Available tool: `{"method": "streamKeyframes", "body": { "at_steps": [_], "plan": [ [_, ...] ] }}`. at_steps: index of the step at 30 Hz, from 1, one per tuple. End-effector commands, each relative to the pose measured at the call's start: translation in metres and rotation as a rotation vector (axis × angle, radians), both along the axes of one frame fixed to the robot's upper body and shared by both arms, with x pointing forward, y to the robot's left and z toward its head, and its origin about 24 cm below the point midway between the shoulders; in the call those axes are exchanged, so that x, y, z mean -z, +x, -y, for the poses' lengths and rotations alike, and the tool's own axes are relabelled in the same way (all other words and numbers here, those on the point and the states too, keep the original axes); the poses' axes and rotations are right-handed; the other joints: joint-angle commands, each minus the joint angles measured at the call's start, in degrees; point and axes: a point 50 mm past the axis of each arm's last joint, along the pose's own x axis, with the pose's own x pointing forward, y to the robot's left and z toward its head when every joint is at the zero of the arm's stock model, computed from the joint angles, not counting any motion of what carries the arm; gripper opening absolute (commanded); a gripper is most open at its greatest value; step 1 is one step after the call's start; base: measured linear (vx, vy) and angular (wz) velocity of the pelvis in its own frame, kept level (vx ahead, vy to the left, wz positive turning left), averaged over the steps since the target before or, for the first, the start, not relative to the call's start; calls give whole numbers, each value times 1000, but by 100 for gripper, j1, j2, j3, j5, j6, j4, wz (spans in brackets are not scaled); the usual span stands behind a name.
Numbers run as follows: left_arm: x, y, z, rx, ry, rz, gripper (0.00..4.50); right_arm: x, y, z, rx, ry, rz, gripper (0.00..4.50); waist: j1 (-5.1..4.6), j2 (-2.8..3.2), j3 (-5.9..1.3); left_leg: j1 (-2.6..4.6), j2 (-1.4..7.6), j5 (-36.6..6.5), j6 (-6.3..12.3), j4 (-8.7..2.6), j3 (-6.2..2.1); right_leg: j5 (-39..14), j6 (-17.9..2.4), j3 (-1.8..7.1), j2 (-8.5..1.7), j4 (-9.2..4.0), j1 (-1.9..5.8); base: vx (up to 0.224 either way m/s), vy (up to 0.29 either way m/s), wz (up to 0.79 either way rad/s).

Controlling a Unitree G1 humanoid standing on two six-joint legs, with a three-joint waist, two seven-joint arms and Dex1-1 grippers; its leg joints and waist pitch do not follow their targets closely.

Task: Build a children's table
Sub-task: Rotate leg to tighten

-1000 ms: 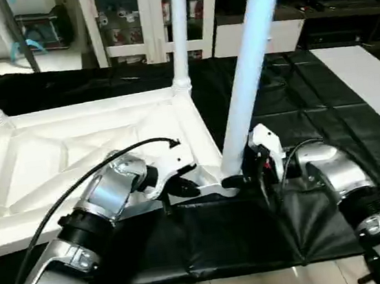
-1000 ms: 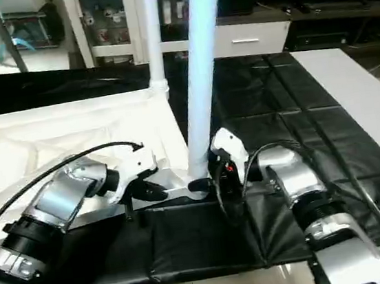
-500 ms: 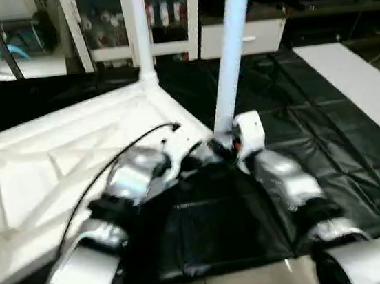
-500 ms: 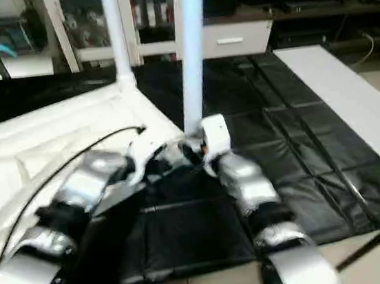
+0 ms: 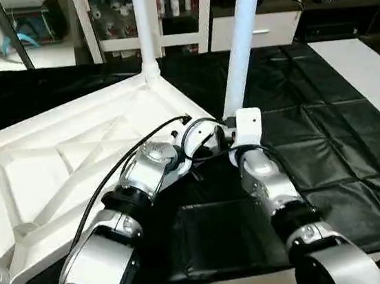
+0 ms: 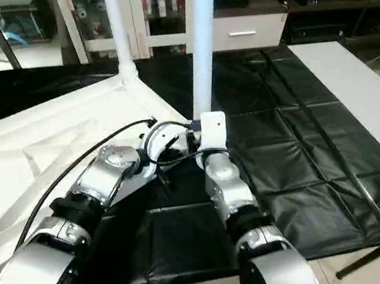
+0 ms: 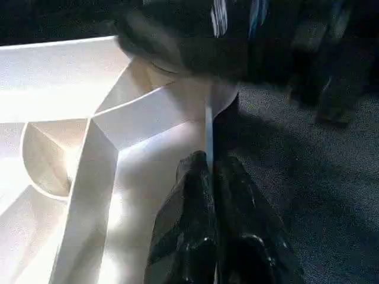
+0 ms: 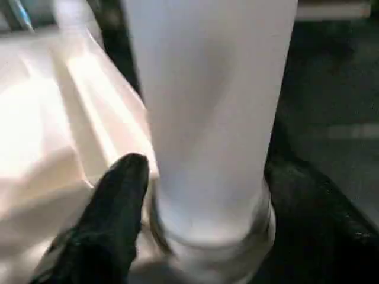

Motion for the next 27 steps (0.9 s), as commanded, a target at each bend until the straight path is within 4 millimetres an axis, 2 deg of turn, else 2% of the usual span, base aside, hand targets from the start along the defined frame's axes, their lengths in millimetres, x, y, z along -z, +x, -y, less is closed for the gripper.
{"method": "streamKeyframes", "body": {
  "at_steps": [1, 2, 4, 6, 8, 10, 11, 12, 13, 14, 15, 16, 17, 20, 22, 24, 27],
  "plan": [
    [15, -5, -3, -6, 46, -51, 0, -12, 2, 6, -5, -11, 66, 354, 1, 28, -373, 50, 85, -767, 324, -357, 28, -437, -1186, 288, -282, -334, 395, 0, 0, 0],
    [15, -5, -3, 0, 47, -53, 0, -13, 1, 11, -2, -15, 72, 374, 1, 18, -371, 56, 86, -831, 287, -363, 27, -564, -1139, 294, -282, -347, 396, 0, 0, 0],
    [16, -6, -2, 13, 46, -57, 0, -12, -5, 27, -30, -50, 61, 383, 19, 36, -376, 65, 91, -804, 255, -359, 21, -496, -1099, 298, -278, -340, 400, 0, 0, 0],
    [17, -7, -1, 24, 45, -61, 0, -9, -15, 37, -99, -83, 41, 404, 20, 16, -391, 40, 74, -627, 341, -342, 19, -146, -1157, 295, -263, -310, 437, 0, 0, 0],
    [17, -8, 1, 49, 44, -68, 0, 1, -38, 52, -266, -158, -13, 404, 71, 23, -379, 49, 93, -626, 444, -338, 13, -89, -1116, 297, -274, -341, 460, 0, 0, 0],
    [17, -8, 1, 55, 44, -70, 0, 4, -45, 55, -313, -190, -29, 404, 79, 3, -378, 27, 94, -618, 500, -336, 6, -121, -1106, 285, -277, -355, 473, 0, 0, 0],
    [18, -8, 1, 60, 44, -71, 0, 6, -52, 59, -363, -228, -42, 404, 77, 28, -386, 26, 89, -645, 492, -331, 5, -193, -1123, 284, -289, -355, 468, 0, 0, 0],
    [18, -9, 0, 63, 43, -71, 0, 7, -54, 60, -377, -236, -47, 404, 58, -13, -373, -4, 81, -746, 465, -341, 5, -458, -1091, 270, -288, -388, 480, 0, 0, 0],
    [18, -10, 0, 78, 42, -76, 0, 11, -62, 65, -438, -267, -74, 404, 45, -8, -358, -1, 75, -904, 432, -344, 7, -843, -1027, 265, -294, -440, 464, 0, 0, 0],
    [20, -13, 0, 122, 43, -98, 0, 17, -79, 80, -539, -256, -144, 404, 50, 25, -340, 30, 82, -1092, 451, -349, 10, -1150, -946, 267, -285, -500, 455, 0, 0, 0],
    [21, -14, 0, 131, 43, -101, 0, 17, -82, 83, -553, -248, -155, 404, 60, 30, -321, 40, 103, -1185, 468, -359, 11, -1310, -908, 275, -291, -524, 444, 0, 0, 0],
    [22, -17, -1, 164, 51, -123, 0, 17, -86, 96, -578, -256, -169, 404, 69, 28, -306, 55, 110, -1362, 471, -372, 15, -1665, -872, 272, -309, -567, 417, 0, 0, 0],
    [24, -19, -2, 187, 57, -139, 0, 15, -89, 106, -589, -263, -182, 404, 74, 38, -297, 59, 123, -1490, 422, -394, -5, -1930, -843, 266, -317, -590, 418, 0, 0, 0],
    [25, -22, -3, 205, 60, -152, 0, 8, -91, 120, -598, -258, -191, 404, 56, 18, -299, 49, 114, -1563, 362, -405, -21, -1981, -839, 256, -296, -587, 421, 0, 0, 0],
    [27, -23, -3, 212, 62, -162, 0, 3, -93, 130, -603, -238, -201, 404, 63, 10, -300, 71, 110, -1612, 394, -398, -21, -2138, -797, 253, -305, -609, 415, 0, 0, 0],
    [27, -23, -4, 221, 63, -165, 0, -2, -93, 141, -597, -243, -203, 404, 89, 12, -319, 85, 121, -1436, 420, -377, -12, -1884, -887, 270, -310, -587, 406, 0, 0, 0],
    [27, -24, -3, 234, 60, -174, 0, -12, -86, 162, -468, -179, -187, 404, 94, 7, -335, 55, 113, -1236, 449, -371, -13, -1587, -997, 256, -307, -542, 429, 0, 0, 0]
  ]
}}
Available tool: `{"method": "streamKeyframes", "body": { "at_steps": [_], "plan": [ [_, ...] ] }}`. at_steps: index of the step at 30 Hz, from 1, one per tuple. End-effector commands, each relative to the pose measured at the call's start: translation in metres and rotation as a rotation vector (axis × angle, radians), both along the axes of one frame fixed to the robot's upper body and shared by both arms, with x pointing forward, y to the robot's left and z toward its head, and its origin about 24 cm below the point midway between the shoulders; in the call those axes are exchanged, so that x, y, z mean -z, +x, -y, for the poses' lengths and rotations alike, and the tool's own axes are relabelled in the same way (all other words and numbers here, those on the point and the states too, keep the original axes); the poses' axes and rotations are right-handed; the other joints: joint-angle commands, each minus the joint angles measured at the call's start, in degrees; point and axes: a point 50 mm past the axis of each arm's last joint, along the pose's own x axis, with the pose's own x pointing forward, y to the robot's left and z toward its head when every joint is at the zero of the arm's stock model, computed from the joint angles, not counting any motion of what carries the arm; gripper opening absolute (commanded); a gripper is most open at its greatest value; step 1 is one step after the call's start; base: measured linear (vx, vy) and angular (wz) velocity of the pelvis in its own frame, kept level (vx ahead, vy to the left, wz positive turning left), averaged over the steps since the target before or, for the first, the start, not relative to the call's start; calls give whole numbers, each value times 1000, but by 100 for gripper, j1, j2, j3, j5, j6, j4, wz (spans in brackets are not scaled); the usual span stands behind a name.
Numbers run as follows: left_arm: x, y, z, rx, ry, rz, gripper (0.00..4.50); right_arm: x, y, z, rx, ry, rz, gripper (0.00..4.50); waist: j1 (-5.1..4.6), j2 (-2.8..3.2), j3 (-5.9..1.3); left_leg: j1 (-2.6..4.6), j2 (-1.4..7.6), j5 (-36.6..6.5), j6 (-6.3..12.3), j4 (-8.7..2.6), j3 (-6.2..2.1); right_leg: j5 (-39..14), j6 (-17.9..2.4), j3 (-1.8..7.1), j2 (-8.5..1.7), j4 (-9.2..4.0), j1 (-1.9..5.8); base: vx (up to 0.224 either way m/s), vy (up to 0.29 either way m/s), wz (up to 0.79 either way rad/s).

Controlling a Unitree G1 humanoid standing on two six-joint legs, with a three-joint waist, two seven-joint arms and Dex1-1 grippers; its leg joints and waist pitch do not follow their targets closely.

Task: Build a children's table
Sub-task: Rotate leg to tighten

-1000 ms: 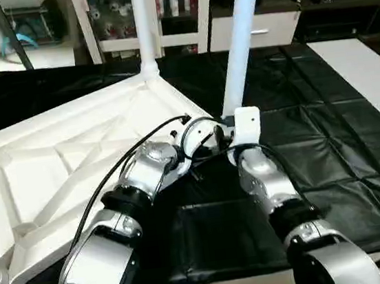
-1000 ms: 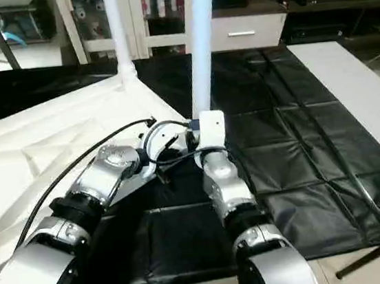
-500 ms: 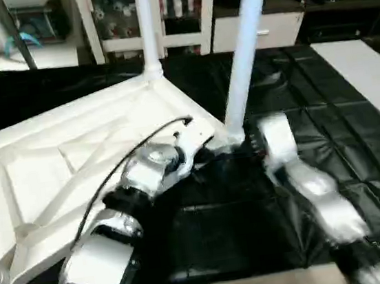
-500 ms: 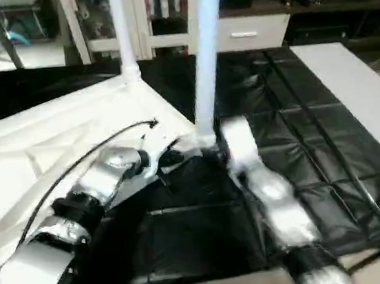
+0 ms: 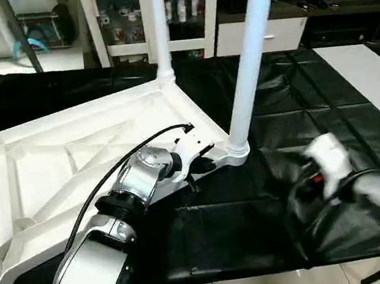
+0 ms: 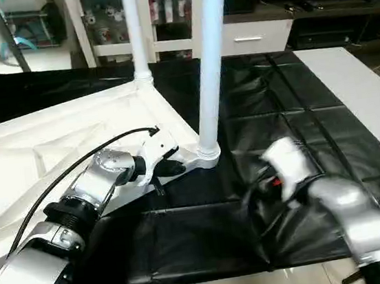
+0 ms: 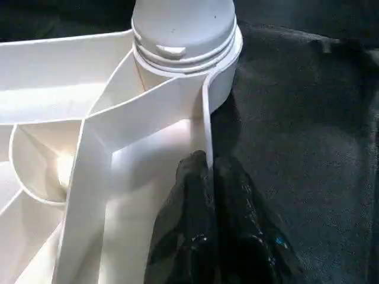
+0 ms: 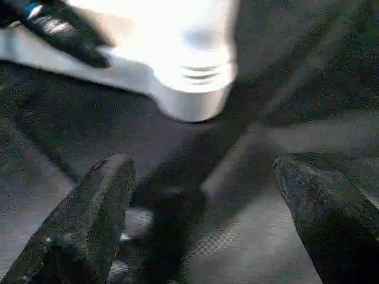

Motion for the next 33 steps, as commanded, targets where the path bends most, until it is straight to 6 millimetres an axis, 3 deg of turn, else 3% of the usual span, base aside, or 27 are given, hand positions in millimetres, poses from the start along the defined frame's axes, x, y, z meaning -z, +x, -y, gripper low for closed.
{"method": "streamKeyframes", "body": {
  "at_steps": [1, 3, 7, 10, 13, 15, 17, 18, 20, 21, 22, 24, 28, 31, 33],
  "plan": [
    [20, -12, -1, 49, 69, -85, 0, -10, 5, 15, 84, 79, 10, 404, -4, -37, -331, -12, 115, -1217, 434, -360, 2, -1604, -1040, 252, -309, -476, 301, 0, 0, 0],
    [20, -14, -2, 70, 71, -97, 0, -19, 5, 23, 79, 189, 18, 404, 3, -42, -346, -12, 118, -1123, 515, -344, 7, -1393, -1134, 253, -310, -448, 316, 0, 0, 0],
    [19, -16, -2, 92, 75, -105, 0, -25, -2, 25, -31, 245, -3, 404, 25, -32, -346, -14, 121, -1072, 594, -328, 19, -1291, -1199, 246, -308, -442, 319, 0, 0, 0],
    [20, -20, -2, 144, 78, -129, 0, -25, -4, 22, -119, 217, -35, 404, 35, -24, -327, -13, 128, -1200, 557, -348, 12, -1633, -1125, 234, -318, -478, 315, 0, 0, 0],
    [19, -29, -1, 226, 74, -172, 0, -27, 2, 9, -195, 194, -45, 404, 15, -55, -317, -26, 126, -1286, 464, -372, -2, -2022, -994, 227, -329, -506, 310, 0, 0, 0],
    [19, -33, -1, 259, 72, -188, 0, -27, 4, 4, -238, 177, -54, 404, 15, -31, -316, 0, 137, -1304, 430, -370, 1, -2129, -971, 237, -328, -516, 276, 0, 0, 0],
    [19, -35, -1, 280, 72, -194, 0, -24, 7, -4, -285, 131, -61, 404, 29, -9, -332, 39, 153, -1251, 400, -360, 18, -1798, -1112, 261, -315, -483, 248, 0, 0, 0],
    [19, -35, -1, 285, 74, -196, 0, -22, 11, -10, -301, 106, -53, 404, 37, 40, -329, 44, 160, -1275, 362, -365, 18, -1731, -1161, 261, -325, -472, 242, 0, 0, 0],
    [19, -36, -1, 287, 76, -197, 0, -20, 14, -14, -308, 91, -45, 404, 15, 24, -334, 21, 148, -1284, 330, -369, 14, -1693, -1167, 252, -314, -463, 262, 0, 0, 0],
    [20, -37, -1, 298, 82, -201, 0, -17, 21, -25, -342, 59, -39, 404, 25, 55, -343, 39, 151, -1329, 292, -364, 13, -1648, -1181, 254, -321, -454, 247, 0, 0, 0],
    [19, -37, -1, 301, 84, -202, 0, -16, 23, -28, -348, 49, -37, 404, -5, 38, -340, 4, 139, -1332, 273, -374, 7, -1597, -1182, 250, -306, -446, 277, 0, 0, 0],
    [19, -38, 0, 307, 86, -204, 0, -12, 31, -38, -376, -13, -32, 404, -16, 59, -361, 18, 141, -1313, 226, -369, 5, -1409, -1238, 250, -305, -418, 277, 0, 0, 0],
    [17, -39, 0, 312, 88, -207, 0, -7, 43, -50, -419, -55, -43, 404, -24, 46, -375, 3, 136, -1154, 274, -352, 16, -1016, -1378, 261, -296, -367, 299, 0, 0, 0],
    [17, -39, -1, 311, 91, -207, 0, -7, 47, -52, -415, -50, -40, 404, -27, 58, -362, -7, 137, -1154, 313, -356, 17, -1032, -1403, 265, -302, -366, 310, 0, 0, 0],
    [17, -40, -2, 311, 91, -208, 0, -8, 50, -53, -409, -39, -33, 379, -19, 58, -370, 1, 141, -1129, 326, -351, 17, -995, -1402, 269, -305, -360, 311, 0, 0, 0]
  ]
}}
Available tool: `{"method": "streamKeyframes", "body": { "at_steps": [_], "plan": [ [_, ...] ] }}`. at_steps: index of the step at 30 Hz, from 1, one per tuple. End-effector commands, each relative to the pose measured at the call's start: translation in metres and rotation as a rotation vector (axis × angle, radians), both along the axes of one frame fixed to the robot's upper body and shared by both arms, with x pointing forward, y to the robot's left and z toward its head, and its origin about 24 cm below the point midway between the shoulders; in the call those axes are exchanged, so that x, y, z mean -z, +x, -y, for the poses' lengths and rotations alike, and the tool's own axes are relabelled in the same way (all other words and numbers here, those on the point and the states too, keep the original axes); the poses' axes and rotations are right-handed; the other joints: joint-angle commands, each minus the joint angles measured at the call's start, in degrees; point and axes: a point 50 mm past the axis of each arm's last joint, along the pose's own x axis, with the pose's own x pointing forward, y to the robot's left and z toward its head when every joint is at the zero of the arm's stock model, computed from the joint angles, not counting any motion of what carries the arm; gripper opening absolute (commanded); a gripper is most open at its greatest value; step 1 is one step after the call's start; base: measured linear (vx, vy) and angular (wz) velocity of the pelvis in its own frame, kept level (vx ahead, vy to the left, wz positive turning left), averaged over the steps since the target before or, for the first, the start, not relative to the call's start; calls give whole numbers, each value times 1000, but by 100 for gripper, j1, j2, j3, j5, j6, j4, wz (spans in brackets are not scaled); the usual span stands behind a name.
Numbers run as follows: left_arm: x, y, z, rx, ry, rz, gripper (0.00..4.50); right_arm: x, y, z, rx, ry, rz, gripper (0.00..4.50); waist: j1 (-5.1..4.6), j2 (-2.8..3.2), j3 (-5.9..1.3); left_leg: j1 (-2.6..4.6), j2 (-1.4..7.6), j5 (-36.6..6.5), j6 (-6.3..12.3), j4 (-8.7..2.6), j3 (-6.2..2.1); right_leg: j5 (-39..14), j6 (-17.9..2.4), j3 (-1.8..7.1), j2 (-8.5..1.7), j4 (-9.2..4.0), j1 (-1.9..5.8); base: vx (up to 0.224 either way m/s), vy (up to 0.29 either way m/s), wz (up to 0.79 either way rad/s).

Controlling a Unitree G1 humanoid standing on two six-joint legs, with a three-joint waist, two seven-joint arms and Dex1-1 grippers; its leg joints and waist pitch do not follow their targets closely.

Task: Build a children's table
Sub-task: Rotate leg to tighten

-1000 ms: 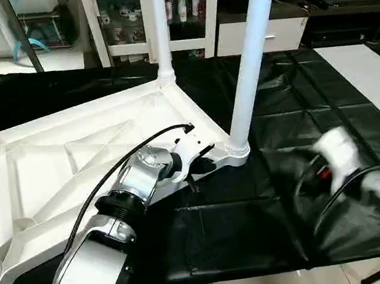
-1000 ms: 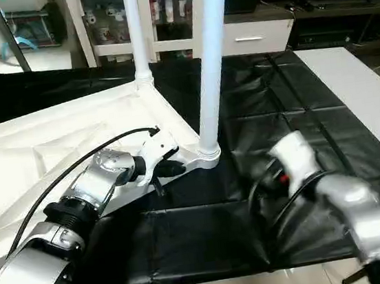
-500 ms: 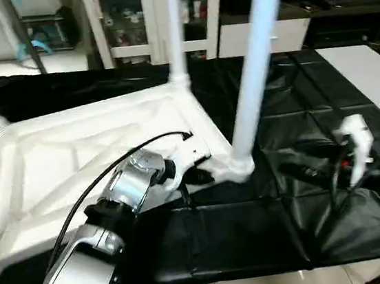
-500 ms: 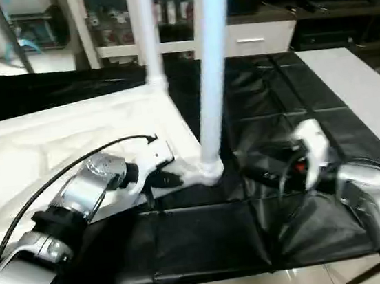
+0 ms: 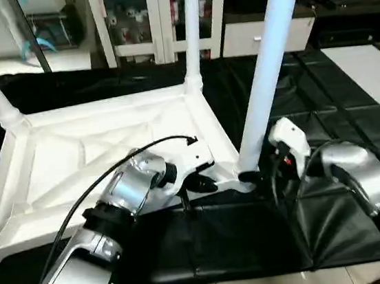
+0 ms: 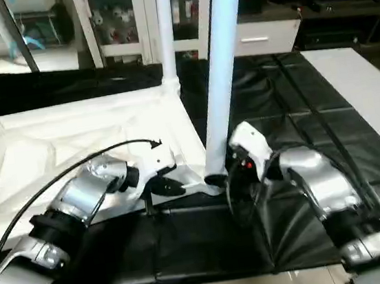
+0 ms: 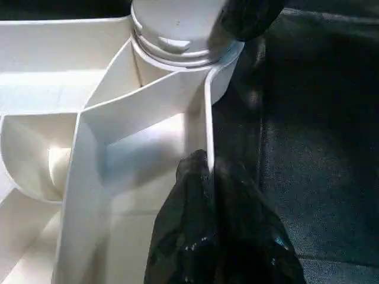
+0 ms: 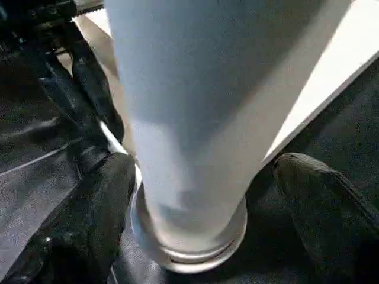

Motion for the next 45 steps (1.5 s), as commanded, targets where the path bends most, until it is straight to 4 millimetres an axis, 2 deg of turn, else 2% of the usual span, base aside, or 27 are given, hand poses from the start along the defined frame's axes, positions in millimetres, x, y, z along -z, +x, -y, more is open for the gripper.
{"method": "streamKeyframes", "body": {
  "at_steps": [1, 3, 9, 10, 14, 18, 19, 20, 22, 24, 26, 28, 29, 31, 32, 35, 36, 37, 38, 41, 42, 45],
  "plan": [
    [20, -14, 3, 69, 71, -92, 0, -4, 6, 1, 13, 1, 19, 370, -56, -17, -344, 19, 136, -1137, 321, -365, 12, -999, -1413, 260, -300, -360, 304, 0, 0, 0],
    [21, -15, 2, 66, 73, -94, 0, -3, 8, -1, 13, 3, 26, 359, -66, -8, -330, 24, 137, -1200, 312, -372, 13, -1129, -1394, 259, -295, -377, 290, 0, 0, 0],
    [22, -16, -2, 52, 84, -97, 0, 1, 10, -2, -20, -17, 24, 291, -81, -42, -324, 9, 133, -1245, 311, -379, 9, -1318, -1332, 258, -301, -387, 298, 0, 0, 0],
    [22, -16, -2, 49, 83, -97, 0, 2, 10, -2, -25, -23, 24, 291, -87, -50, -322, 10, 130, -1234, 325, -378, 13, -1339, -1320, 261, -297, -393, 295, 0, 0, 0],
    [22, -16, -3, 44, 84, -97, 0, 3, 11, -2, -38, -35, 21, 250, -98, -45, -321, 11, 136, -1251, 344, -380, 11, -1403, -1321, 259, -302, -397, 286, 0, 0, 0],
    [22, -16, -3, 40, 84, -98, 0, 5, 13, -2, -41, -37, 20, 230, -128, -34, -316, 17, 132, -1332, 337, -383, 10, -1500, -1316, 258, -293, -409, 276, 0, 0, 0],
    [22, -16, -3, 40, 84, -98, 0, 5, 13, -2, -41, -37, 20, 211, -132, -32, -317, 20, 133, -1353, 336, -384, 10, -1514, -1319, 258, -294, -414, 274, 0, 0, 0],
    [21, -12, 0, 1, 71, -77, 0, 10, 14, -3, 36, -12, 25, 207, -143, -23, -312, 16, 132, -1386, 326, -388, 8, -1525, -1313, 257, -287, -418, 274, 0, 0, 0],
    [21, -11, 1, -16, 63, -69, 0, 11, 15, -4, 67, -1, 27, 203, -156, -34, -303, 12, 126, -1452, 296, -396, 3, -1621, -1283, 254, -289, -428, 275, 0, 0, 0],
    [19, -7, 5, -54, 44, -46, 0, 16, 16, -5, 158, 45, 13, 200, -167, -34, -291, 29, 120, -1563, 265, -402, 4, -1887, -1202, 254, -293, -461, 258, 0, 0, 0],
    [16, 2, 10, -124, 22, -8, 0, 25, 17, -12, 309, 128, -9, 199, -180, -42, -278, 44, 104, -1754, 187, -417, -14, -2369, -1012, 240, -295, -517, 236, 0, 0, 0],
    [14, 6, 11, -156, 19, 14, 0, 29, 18, -18, 394, 168, -15, 198, -192, -25, -286, 67, 101, -1829, 108, -428, -30, -2567, -893, 234, -300, -547, 204, 0, 0, 0],
    [13, 8, 13, -169, 17, 27, 0, 31, 19, -24, 466, 196, -6, 198, -209, -34, -291, 27, 97, -1808, 81, -442, -46, -2573, -837, 225, -301, -542, 232, 0, 0, 0],
    [12, 9, 15, -180, 13, 36, 0, 31, 20, -31, 535, 218, 9, 197, -238, -4, -282, 28, 94, -1868, 35, -454, -50, -2619, -781, 225, -302, -571, 203, 0, 0, 0],
    [12, 11, 16, -189, 12, 47, 0, 31, 21, -42, 607, 211, 44, 197, -267, 8, -288, 23, 90, -1905, 12, -458, -57, -2594, -774, 230, -297, -564, 199, 0, 0, 0],
    [12, 12, 17, -198, 11, 58, 0, 31, 22, -55, 647, 186, 79, 197, -342, 24, -293, 2, 85, -1956, -24, -467, -66, -2423, -806, 234, -280, -543, 202, 0, 0, 0],
    [12, 13, 18, -202, 10, 61, 0, 32, 23, -60, 689, 154, 84, 196, -339, 57, -300, 16, 87, -1939, -25, -464, -62, -2343, -829, 239, -284, -543, 200, 0, 0, 0],
    [12, 15, 19, -224, 12, 81, 0, 31, 24, -71, 775, 143, 88, 196, -361, 52, -292, 12, 78, -1923, -35, -463, -51, -2231, -870, 251, -271, -539, 179, 0, 0, 0],
    [13, 16, 19, -226, 14, 84, 0, 30, 24, -73, 783, 128, 106, 196, -372, 45, -304, 12, 72, -1858, -79, -470, -51, -2126, -880, 251, -259, -516, 198, 0, 0, 0],
    [13, 18, 20, -243, 12, 96, 0, 27, 25, -79, 839, 93, 181, 196, -390, 60, -300, 17, 73, -1855, -95, -469, -40, -1966, -912, 263, -259, -512, 191, 0, 0, 0],
    [13, 18, 20, -246, 11, 98, 0, 25, 24, -80, 859, 92, 203, 196, -391, 46, -308, 13, 76, -1774, -58, -468, -31, -1754, -951, 270, -256, -491, 206, 0, 0, 0],
    [13, 19, 21, -248, 9, 100, 0, 22, 23, -82, 878, 98, 238, 196, -379, 69, -312, 11, 78, -1621, -3, -462, -15, -1428, -1033, 280, -253, -460, 225, 0, 0, 0]
  ]
}}
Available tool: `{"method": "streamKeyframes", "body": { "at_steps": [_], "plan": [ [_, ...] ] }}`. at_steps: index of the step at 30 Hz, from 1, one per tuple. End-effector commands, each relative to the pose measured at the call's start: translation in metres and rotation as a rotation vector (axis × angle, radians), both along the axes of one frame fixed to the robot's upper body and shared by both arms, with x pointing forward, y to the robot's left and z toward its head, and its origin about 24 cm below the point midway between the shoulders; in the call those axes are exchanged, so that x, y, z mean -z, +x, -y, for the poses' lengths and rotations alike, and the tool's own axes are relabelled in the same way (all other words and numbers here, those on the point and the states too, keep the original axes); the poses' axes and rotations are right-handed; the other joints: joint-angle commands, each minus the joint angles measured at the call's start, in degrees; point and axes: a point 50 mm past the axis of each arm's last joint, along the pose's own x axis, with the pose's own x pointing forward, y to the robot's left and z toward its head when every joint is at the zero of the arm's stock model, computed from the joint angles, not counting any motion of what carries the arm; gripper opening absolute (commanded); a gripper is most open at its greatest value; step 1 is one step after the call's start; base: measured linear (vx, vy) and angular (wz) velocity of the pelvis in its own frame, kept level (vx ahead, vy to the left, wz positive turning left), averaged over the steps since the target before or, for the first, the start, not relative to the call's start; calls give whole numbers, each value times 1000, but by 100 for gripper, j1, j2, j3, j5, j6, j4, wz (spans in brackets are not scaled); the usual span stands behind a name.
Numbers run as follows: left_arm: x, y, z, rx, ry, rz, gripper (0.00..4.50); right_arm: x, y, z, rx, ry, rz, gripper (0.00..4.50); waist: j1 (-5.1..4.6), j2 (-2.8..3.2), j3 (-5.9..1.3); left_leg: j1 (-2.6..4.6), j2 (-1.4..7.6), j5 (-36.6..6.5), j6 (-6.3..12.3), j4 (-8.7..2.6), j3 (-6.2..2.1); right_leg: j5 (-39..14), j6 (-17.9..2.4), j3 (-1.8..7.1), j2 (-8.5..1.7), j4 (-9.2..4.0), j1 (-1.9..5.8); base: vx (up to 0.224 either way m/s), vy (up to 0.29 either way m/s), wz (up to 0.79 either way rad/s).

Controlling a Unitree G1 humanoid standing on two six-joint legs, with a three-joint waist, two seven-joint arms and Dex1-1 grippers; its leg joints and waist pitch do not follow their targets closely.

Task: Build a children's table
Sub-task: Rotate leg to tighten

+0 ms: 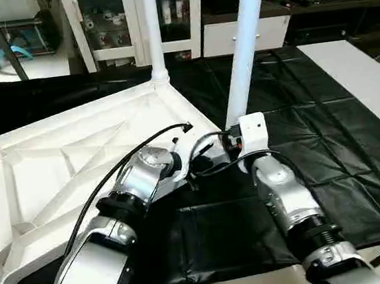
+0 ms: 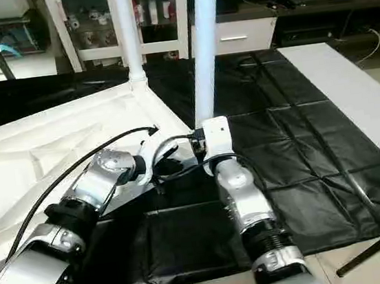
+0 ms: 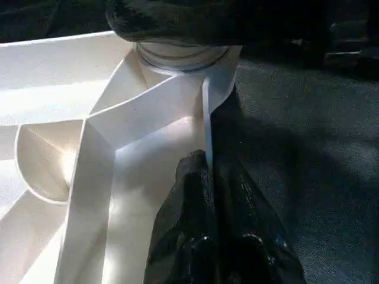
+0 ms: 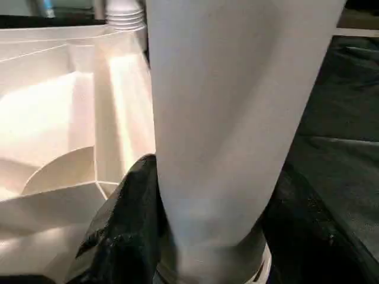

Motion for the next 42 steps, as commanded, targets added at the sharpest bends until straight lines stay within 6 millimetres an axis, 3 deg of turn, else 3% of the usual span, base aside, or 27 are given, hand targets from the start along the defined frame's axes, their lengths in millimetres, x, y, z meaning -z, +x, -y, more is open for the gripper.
{"method": "streamKeyframes", "body": {
  "at_steps": [1, 2, 5, 9, 15, 20, 22, 24, 25, 26, 28, 34, 36, 39, 40, 41, 42],
  "plan": [
    [12, -8, 9, 44, 24, -40, 0, -3, -1, 1, 24, -45, 42, 196, -5, 64, -312, 4, 87, -1616, 19, -429, -2, -1404, -1041, 270, -263, -447, 248, 0, 0, 0],
    [12, -7, 9, 44, 22, -39, 0, -11, -1, -1, 7, -16, 100, 196, 3, 62, -317, 9, 88, -1583, 26, -425, 2, -1357, -1051, 273, -265, -442, 252, 0, 0, 0],
    [13, -7, 8, 52, 21, -41, 0, -18, -3, 5, -8, -22, 157, 269, 62, 67, -323, 17, 94, -1377, 110, -407, 24, -1086, -1125, 283, -269, -419, 269, 0, 0, 0],
    [14, -7, 7, 68, 26, -40, 0, -20, -7, 18, 20, -87, 160, 299, 78, 94, -307, 4, 88, -1115, 188, -400, 28, -809, -1176, 282, -250, -389, 300, 0, 0, 0],
    [16, -5, 4, 62, 40, -24, 0, -25, -23, 33, -20, -95, 166, 299, 131, 112, -299, 3, 91, -1218, 230, -408, 20, -884, -1091, 290, -261, -417, 327, 0, 0, 0],
    [1, 5, 14, 33, -25, 167, 0, -15, -60, 46, -75, -99, 117, 299, 218, 98, -288, 12, 95, -1417, 261, -425, 6, -1204, -923, 282, -256, -483, 327, 0, 0, 0],
    [-2, 8, 15, 3, -49, 222, 0, -11, -66, 46, -99, -113, 95, 299, 193, 103, -294, -12, 95, -1514, 226, -442, -11, -1429, -829, 271, -266, -497, 341, 0, 0, 0],
    [-4, 9, 17, -8, -70, 241, 0, -7, -69, 49, -62, -110, 74, 299, 173, 65, -277, -15, 80, -1608, 218, -442, -7, -1827, -731, 269, -267, -546, 301, 0, 0, 0],
    [-4, 9, 17, -8, -70, 241, 28, -7, -69, 49, -62, -110, 74, 305, 173, 65, -277, -15, 80, -1608, 218, -442, -7, -1827, -731, 269, -267, -546, 301, 0, 0, 0],
    [-5, 10, 16, -11, -67, 256, 28, -7, -70, 50, -44, -103, 64, 305, 177, 79, -278, -13, 83, -1572, 221, -439, -9, -1937, -718, 274, -282, -557, 284, 0, 0, 0],
    [-9, 13, 16, -41, -92, 293, 55, -8, -70, 48, -37, -87, 56, 308, 195, 101, -282, -15, 80, -1502, 228, -432, -13, -1836, -748, 277, -278, -547, 282, 0, 0, 0],
    [-34, 24, 14, -119, -187, 437, 98, -10, -70, 40, -67, -67, 45, 308, 231, 64, -344, -44, 103, -873, 350, -371, -15, -588, -1069, 275, -277, -372, 323, 0, 0, 0],
    [-45, 26, 10, -125, -277, 421, 112, -10, -71, 38, -81, -58, 40, 308, 240, 59, -357, -56, 93, -498, 491, -331, 1, -37, -1278, 278, -285, -299, 332, 0, 0, 0],
    [-70, 12, -3, 22, -510, 267, 112, -10, -76, 37, -143, -25, 28, 308, 276, 43, -350, -61, 112, -255, 675, -318, 26, 271, -1580, 287, -320, -229, 350, 0, 0, 0],
    [-72, 9, -4, 44, -522, 253, 112, -11, -77, 37, -149, -21, 27, 308, 276, 43, -350, -61, 112, -255, 675, -318, 26, 271, -1580, 287, -320, -229, 350, 0, 0, 0],
    [-73, 4, -8, 90, -520, 230, 112, -11, -77, 38, -161, -15, 26, 308, 258, 61, -344, -33, 110, -365, 742, -299, 55, 124, -1609, 284, -285, -242, 294, 0, 0, 0],
    [-74, -3, -12, 153, -501, 197, 112, -12, -77, 38, -174, -18, 27, 308, 256, 75, -345, -44, 132, -393, 715, -315, 35, 0, -1580, 287, -297, -222, 322, 0, 0, 0]
  ]
}}
